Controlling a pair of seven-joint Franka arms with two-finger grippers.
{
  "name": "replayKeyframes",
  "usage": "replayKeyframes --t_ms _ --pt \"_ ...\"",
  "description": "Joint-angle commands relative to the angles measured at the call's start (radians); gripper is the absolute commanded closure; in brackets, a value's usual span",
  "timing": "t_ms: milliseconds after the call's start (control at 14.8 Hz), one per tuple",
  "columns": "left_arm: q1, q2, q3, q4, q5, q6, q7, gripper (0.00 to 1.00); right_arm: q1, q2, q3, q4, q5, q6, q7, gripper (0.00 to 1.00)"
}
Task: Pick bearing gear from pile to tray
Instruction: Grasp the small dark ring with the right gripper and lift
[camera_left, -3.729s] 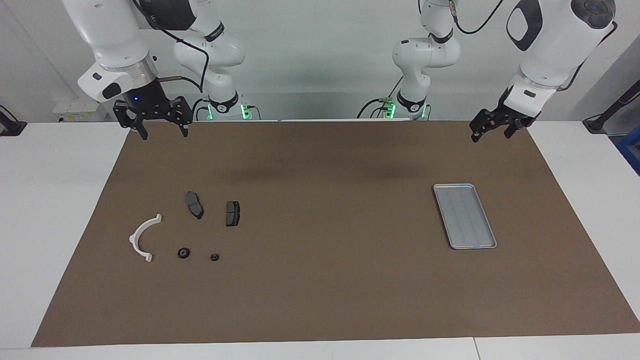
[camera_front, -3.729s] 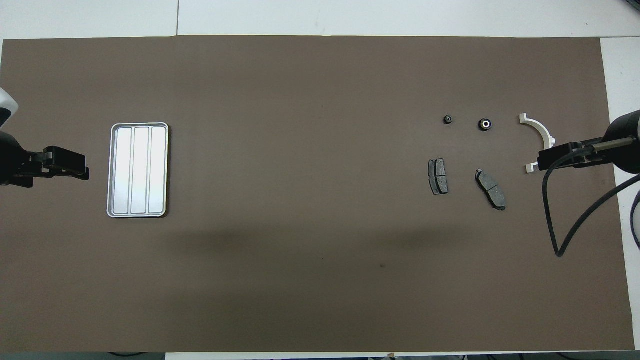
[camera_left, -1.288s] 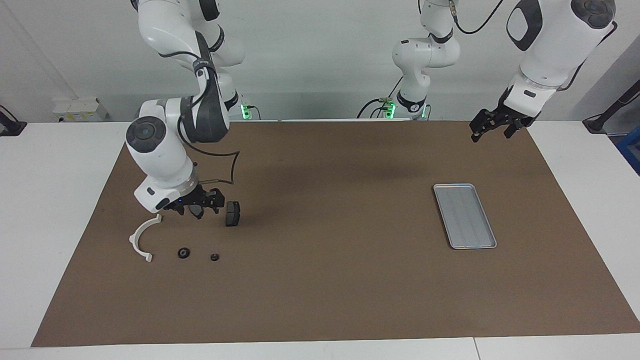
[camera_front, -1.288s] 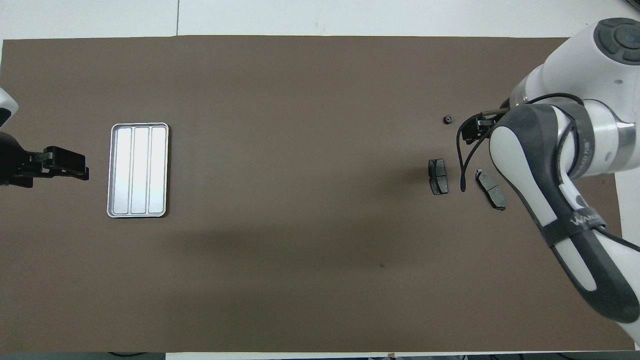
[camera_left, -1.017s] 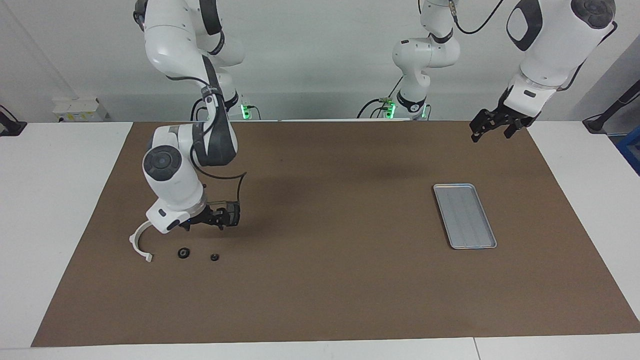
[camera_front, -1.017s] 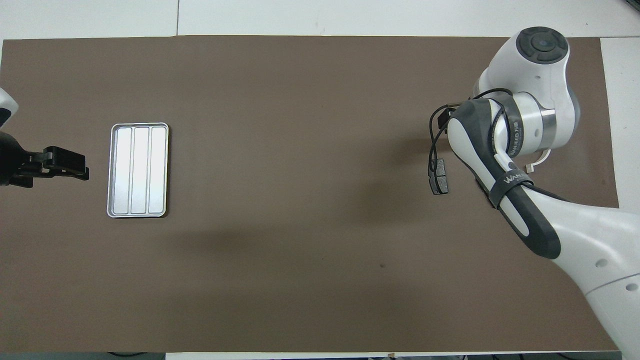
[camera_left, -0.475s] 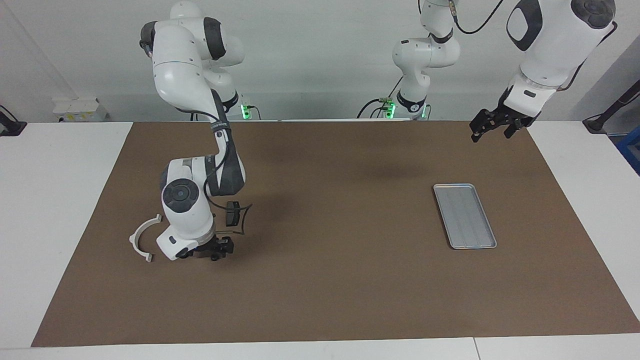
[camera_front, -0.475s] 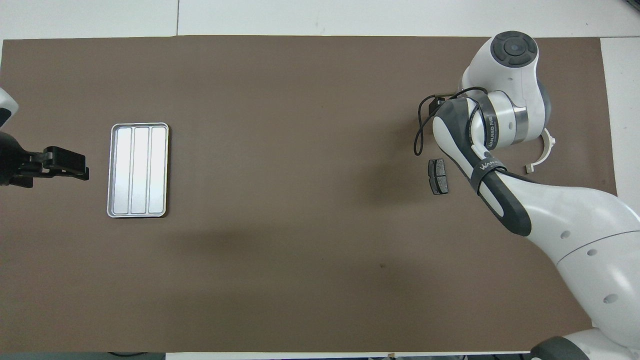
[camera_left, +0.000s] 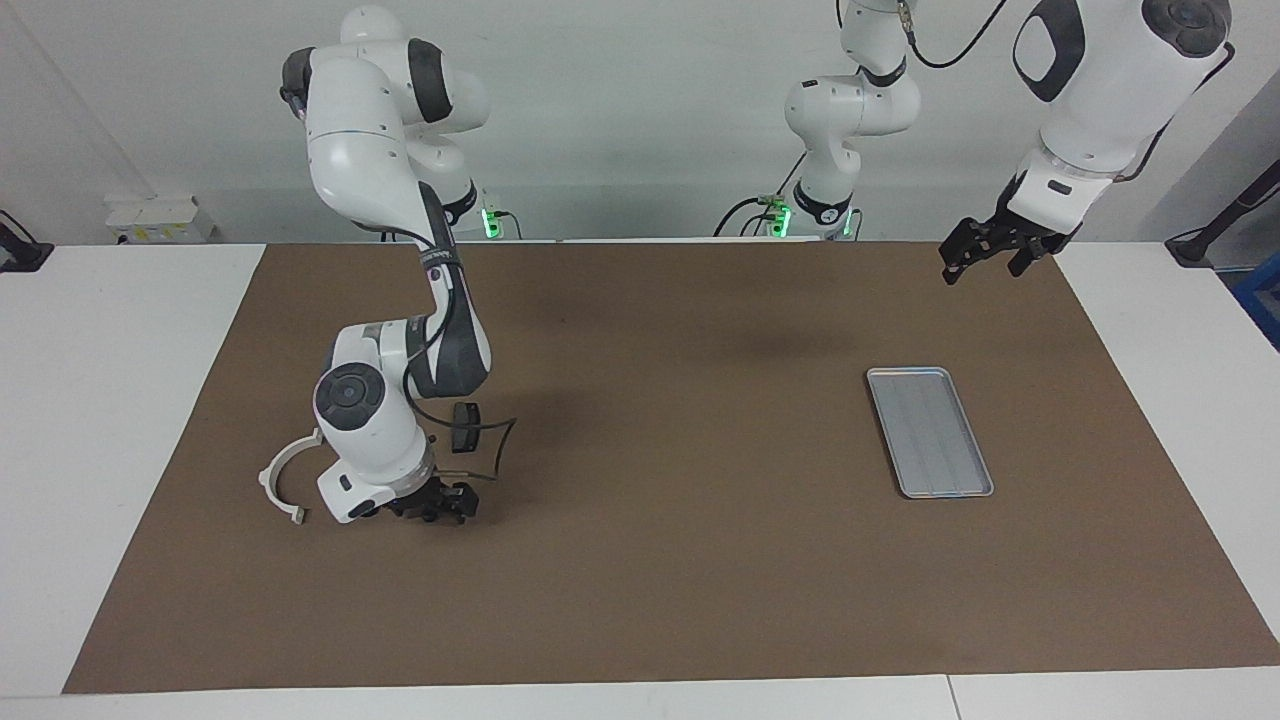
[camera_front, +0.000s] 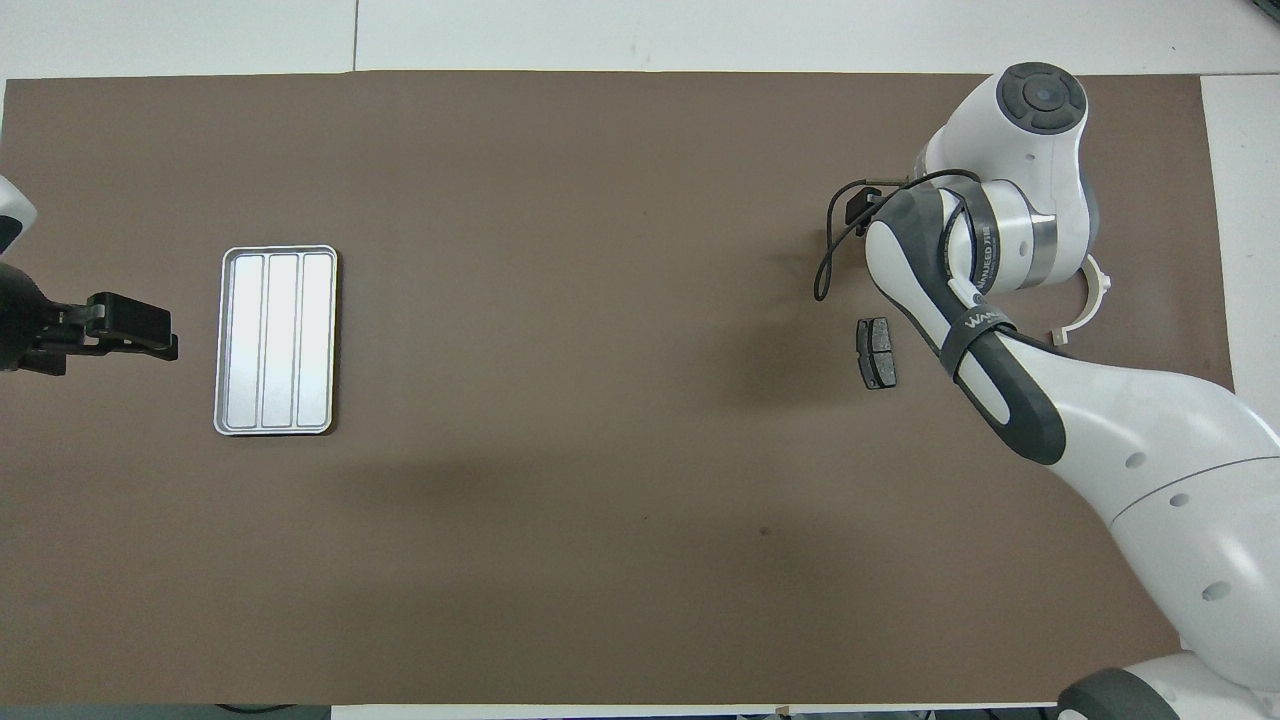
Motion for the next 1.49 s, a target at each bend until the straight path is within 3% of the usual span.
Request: replayKeyframes --t_ms 0,339,746,1424 --pt "0.000 -0.010 0.001 -0.007 -0.010 -0.001 0.002 0.00 -0.004 0.014 0.004 -0.002 0.003 0.034 0.020 0.09" --pt "0.000 -0.010 0.001 -0.007 -0.010 -0.001 0.002 0.00 -0.005 0.013 0.004 -0.026 0.004 0.036 0.025 0.22" --pt "0.000 -0.010 0.002 -0.007 -0.010 -0.001 0.002 0.00 -0.015 0.003 0.003 -0.025 0.003 -0.021 0.024 0.29" --pt "0.000 -0.010 0.002 -0.007 -0.011 -0.001 0.002 0.00 -0.018 0.005 0.003 -0.028 0.006 -0.012 0.021 1.00"
